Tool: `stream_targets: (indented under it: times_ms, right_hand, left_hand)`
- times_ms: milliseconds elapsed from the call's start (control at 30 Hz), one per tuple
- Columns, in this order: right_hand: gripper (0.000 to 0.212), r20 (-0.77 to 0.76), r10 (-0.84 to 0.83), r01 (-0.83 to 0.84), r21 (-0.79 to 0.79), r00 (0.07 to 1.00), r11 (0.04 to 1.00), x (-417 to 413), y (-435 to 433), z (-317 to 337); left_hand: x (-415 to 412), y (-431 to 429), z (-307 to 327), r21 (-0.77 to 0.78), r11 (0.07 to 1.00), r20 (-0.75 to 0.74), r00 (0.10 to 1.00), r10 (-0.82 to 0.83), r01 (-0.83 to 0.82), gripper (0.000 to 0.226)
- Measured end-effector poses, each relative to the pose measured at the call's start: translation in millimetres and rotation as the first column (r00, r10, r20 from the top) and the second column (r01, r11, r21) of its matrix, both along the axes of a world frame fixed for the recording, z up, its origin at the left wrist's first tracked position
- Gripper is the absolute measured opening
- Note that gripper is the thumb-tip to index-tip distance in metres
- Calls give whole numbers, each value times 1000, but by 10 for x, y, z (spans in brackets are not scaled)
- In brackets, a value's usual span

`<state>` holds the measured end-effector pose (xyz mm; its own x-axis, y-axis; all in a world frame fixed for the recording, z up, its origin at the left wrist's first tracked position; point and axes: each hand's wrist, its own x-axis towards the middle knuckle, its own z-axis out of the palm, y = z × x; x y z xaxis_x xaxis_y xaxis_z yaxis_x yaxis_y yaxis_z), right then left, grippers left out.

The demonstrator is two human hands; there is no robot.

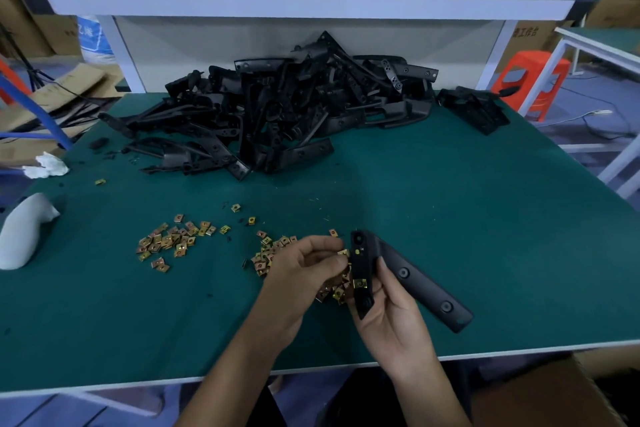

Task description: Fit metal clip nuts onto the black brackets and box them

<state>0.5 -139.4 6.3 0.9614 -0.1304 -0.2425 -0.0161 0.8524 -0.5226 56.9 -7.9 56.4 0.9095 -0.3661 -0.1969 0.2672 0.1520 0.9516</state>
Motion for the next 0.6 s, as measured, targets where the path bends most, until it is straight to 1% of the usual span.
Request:
stream_targets:
  times_ms: [67,133,333,433,600]
  right_hand:
    - [37,-5,0,0,-1,1000,1000,0,-4,-4]
    - [38,-9,-1,1,-5,1000,1000,3,-5,-8]
    - [36,-15,-13,13,-2,1000,1000,9,-7,-9]
    - [36,-26,-4,4,-11,1000,1000,6,-5,-5]
    - [37,-26,-8,8,-20,1000,1000,-4,3,4]
  left_hand:
    - [-8,2,6,-53,999,-47,999,-3,1,16]
    - [-5,3,10,-81,997,-61,998,-4,-1,15]
    - [-4,-20,-34,-16,1000,-25,1000,14,-14,11]
    - [-22,-31,-51,13,1000,-25,1000,10,-10,18]
    - [-43,-80,-32,9,1000,-15,1000,5,-5,21]
